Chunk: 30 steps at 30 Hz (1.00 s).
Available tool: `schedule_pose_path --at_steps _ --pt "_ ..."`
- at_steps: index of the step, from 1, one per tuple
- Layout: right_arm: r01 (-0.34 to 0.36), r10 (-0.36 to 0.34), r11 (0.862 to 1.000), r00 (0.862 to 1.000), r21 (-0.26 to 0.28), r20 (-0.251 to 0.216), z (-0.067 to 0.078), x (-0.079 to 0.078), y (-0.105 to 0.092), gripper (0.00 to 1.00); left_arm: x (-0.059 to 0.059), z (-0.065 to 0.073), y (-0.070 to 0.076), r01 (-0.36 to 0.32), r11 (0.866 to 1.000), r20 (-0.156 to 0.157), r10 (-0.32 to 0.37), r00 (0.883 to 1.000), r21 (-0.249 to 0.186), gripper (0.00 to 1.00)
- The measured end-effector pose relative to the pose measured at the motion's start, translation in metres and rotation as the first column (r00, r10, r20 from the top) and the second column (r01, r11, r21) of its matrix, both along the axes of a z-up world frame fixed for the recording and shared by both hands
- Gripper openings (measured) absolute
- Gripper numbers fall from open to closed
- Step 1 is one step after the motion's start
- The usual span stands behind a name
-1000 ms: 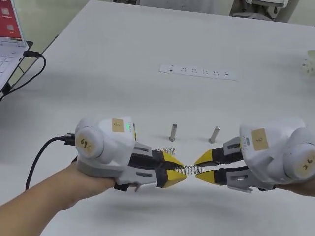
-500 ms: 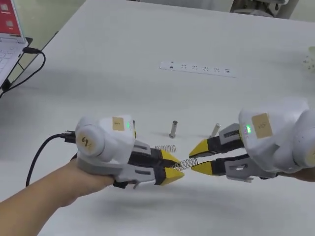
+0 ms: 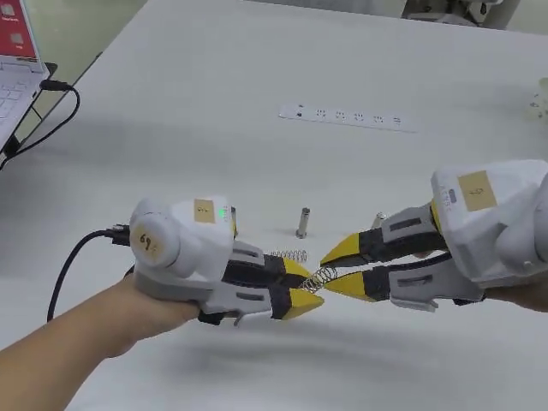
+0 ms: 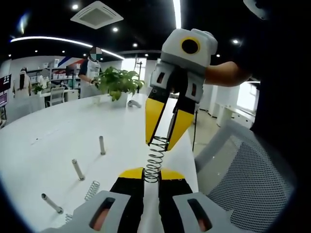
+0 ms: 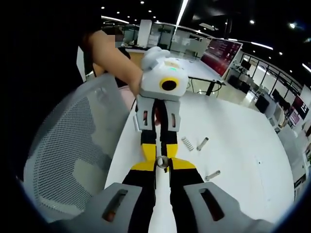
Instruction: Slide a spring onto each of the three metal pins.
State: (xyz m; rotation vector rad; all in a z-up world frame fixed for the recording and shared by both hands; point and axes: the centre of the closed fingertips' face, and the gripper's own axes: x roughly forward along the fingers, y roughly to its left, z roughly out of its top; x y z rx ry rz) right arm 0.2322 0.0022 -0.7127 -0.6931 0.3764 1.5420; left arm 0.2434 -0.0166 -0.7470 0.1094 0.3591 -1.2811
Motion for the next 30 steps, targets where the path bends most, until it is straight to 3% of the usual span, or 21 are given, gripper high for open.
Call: schedule_pose_path --at_steps 14,25,27,29,30 --pt "0.012 -0.012 1.0 1.0 0.017 -0.02 0.002 -0.002 0.004 0.07 0.001 -0.001 -0.001 0.001 1.0 -0.004 -0.001 1.0 0.001 0.02" --pt "0.0 0.0 1.0 1.0 0.001 -0.005 0.003 -0.003 0.007 0.07 0.001 0.0 0.001 -0.003 1.0 0.0 0.003 1.0 0.002 0.02" --pt "0.019 -0.017 0.999 0.999 0.04 -0.045 0.01 -0.004 0.014 0.07 -0.002 0.004 -0.002 0.003 1.0 -0.004 -0.003 1.0 -0.02 0.02" --pt "-0.025 0.025 1.0 1.0 0.002 0.011 0.008 -0.004 0.014 0.07 -0.002 0.003 -0.004 0.004 1.0 0.014 -0.004 1.0 0.004 0.02" --pt "-0.03 0.03 1.0 1.0 0.0 0.01 0.007 -0.006 0.015 0.07 -0.001 0.002 -0.004 0.001 1.0 0.012 -0.001 1.0 0.004 0.02"
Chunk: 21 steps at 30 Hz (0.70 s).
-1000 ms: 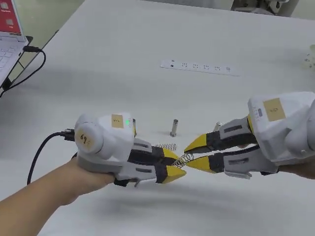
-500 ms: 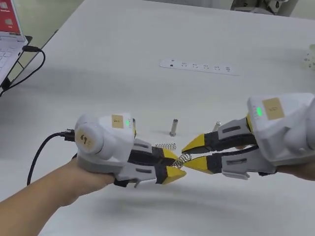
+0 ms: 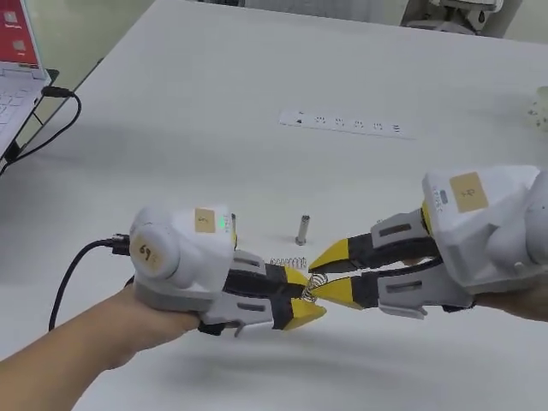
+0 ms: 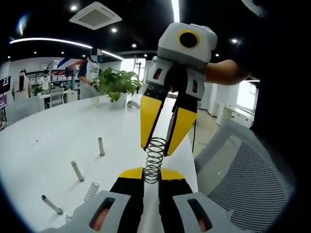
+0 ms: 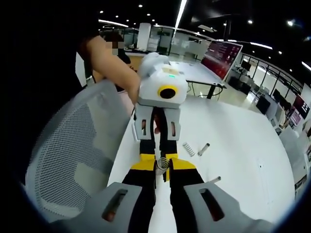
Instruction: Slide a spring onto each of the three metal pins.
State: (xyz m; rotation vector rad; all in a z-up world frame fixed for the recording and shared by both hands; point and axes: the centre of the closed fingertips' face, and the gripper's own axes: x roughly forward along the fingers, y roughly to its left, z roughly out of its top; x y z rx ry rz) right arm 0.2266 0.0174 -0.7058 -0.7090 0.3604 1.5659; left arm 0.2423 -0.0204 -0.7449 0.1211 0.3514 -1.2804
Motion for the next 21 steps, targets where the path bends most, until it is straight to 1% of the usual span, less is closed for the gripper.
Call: schedule_pose_path --at_steps 2,4,7,9,10,12,13,14,16,19,21 --pt "0.004 -0.004 1.0 1.0 0.004 -0.012 0.0003 0.0 0.0015 0.07 -0.0004 -0.0003 0.0003 0.003 1.0 -0.007 -0.003 1.0 -0.005 0.02" --pt "0.001 -0.001 1.0 1.0 0.008 -0.005 0.0009 0.0 0.0018 0.07 -0.0003 0.0006 0.0008 0.001 1.0 -0.003 -0.001 1.0 -0.003 0.02" --pt "0.004 -0.004 1.0 1.0 0.022 -0.009 0.0021 0.0003 0.003 0.07 -0.0002 0.0013 0.0025 -0.001 1.0 0.0 0.001 1.0 -0.002 0.02" --pt "0.015 -0.015 0.999 1.0 0.034 -0.021 0.0027 0.0006 0.0041 0.07 0.0005 0.0017 0.0034 -0.008 1.0 -0.006 0.008 1.0 -0.005 0.02" --pt "0.02 -0.02 0.999 1.0 0.04 -0.019 0.0029 0.0013 0.0043 0.07 0.0008 0.0017 0.0035 -0.01 1.0 -0.009 0.01 1.0 -0.006 0.02" --pt "0.034 -0.032 0.997 0.999 0.068 -0.032 0.0035 0.001 0.0066 0.07 0.0015 0.002 0.004 -0.014 1.0 -0.002 0.014 1.0 -0.006 0.02" --pt "0.032 -0.03 0.997 0.999 0.068 -0.029 0.0024 0.0005 0.0062 0.07 0.0012 0.0017 0.0041 -0.015 1.0 -0.002 0.015 1.0 -0.004 0.02" --pt "0.039 -0.037 0.996 0.999 0.075 -0.031 0.0023 0.0005 0.0063 0.07 0.0013 0.001 0.0042 -0.014 1.0 0.001 0.014 1.0 0.0 0.02" --pt "0.055 -0.052 0.994 0.998 0.089 -0.037 0.001 0.0012 0.0058 0.07 0.0011 0.0 0.005 -0.017 1.0 -0.002 0.017 1.0 0.004 0.02" --pt "0.064 -0.061 0.993 0.998 0.104 -0.032 -0.001 -0.0006 0.0056 0.07 0.0008 -0.0024 0.0064 -0.018 1.0 -0.005 0.018 1.0 0.007 0.02" --pt "0.064 -0.062 0.993 0.998 0.103 -0.02 -0.0015 -0.0016 0.0056 0.07 0.0003 -0.0038 0.0066 -0.019 1.0 -0.007 0.019 1.0 0.01 0.03"
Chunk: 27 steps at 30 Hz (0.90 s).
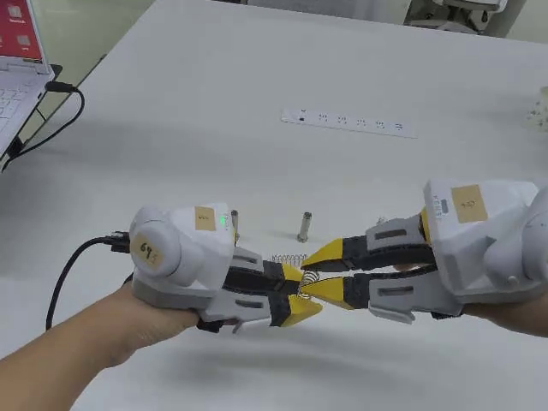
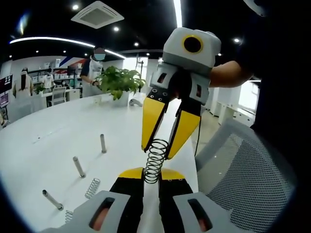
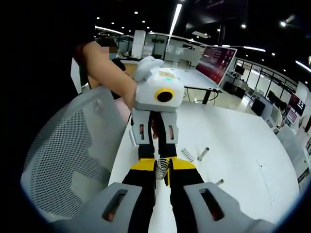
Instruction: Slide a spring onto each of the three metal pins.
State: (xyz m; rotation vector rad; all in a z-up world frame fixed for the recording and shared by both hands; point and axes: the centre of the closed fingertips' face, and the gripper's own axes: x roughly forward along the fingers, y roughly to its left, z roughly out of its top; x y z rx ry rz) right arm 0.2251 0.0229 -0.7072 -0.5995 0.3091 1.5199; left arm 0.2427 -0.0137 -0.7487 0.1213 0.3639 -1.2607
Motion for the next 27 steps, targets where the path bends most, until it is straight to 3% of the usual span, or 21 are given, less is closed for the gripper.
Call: schedule_pose_path --at_steps 7,17,27 --pt "0.011 -0.011 1.0 1.0 0.0 0.023 0.003 0.004 -0.0008 0.07 0.0024 0.0024 -0.0017 -0.015 1.0 -0.009 0.015 1.0 -0.025 0.03" --pt "0.038 -0.038 0.998 0.999 0.049 -0.014 0.0049 0.0057 -0.0001 0.07 0.0021 0.0044 -0.0031 -0.014 0.999 -0.013 0.014 1.0 -0.032 0.03" --pt "0.018 -0.019 0.999 1.0 0.029 0.021 0.0063 0.0064 0.0011 0.07 0.0043 0.0068 -0.0004 -0.039 0.998 -0.019 0.038 0.999 -0.041 0.05"
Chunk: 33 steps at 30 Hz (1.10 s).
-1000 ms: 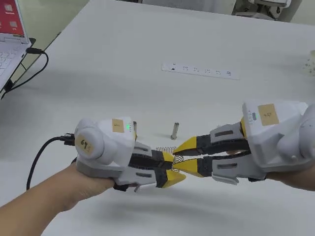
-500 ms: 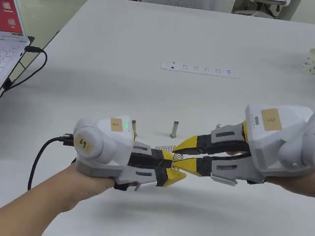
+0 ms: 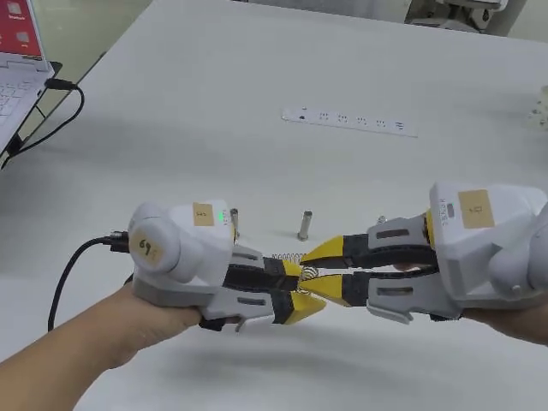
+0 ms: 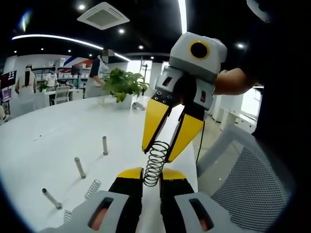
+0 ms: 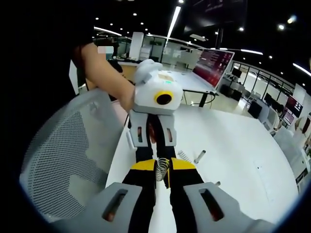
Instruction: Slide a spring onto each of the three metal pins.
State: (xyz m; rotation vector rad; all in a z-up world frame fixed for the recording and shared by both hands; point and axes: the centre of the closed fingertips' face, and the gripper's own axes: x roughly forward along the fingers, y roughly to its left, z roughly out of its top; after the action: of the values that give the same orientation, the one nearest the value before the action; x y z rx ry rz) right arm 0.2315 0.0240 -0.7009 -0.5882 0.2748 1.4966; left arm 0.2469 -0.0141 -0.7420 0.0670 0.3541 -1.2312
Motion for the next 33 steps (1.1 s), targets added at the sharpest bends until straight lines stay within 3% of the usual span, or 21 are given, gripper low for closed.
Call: schedule_pose_path --at_steps 7,33 --pt "-0.002 0.002 1.0 1.0 -0.005 0.013 0.0008 -0.0009 0.0003 0.07 0.0059 0.0018 0.004 -0.038 0.999 0.0 0.038 0.999 -0.006 0.14" --pt "-0.009 0.01 0.999 0.999 -0.032 0.048 0.0016 0.0015 -0.0002 0.07 0.0079 0.0038 0.0033 -0.048 0.999 0.0 0.048 0.999 -0.011 0.2"
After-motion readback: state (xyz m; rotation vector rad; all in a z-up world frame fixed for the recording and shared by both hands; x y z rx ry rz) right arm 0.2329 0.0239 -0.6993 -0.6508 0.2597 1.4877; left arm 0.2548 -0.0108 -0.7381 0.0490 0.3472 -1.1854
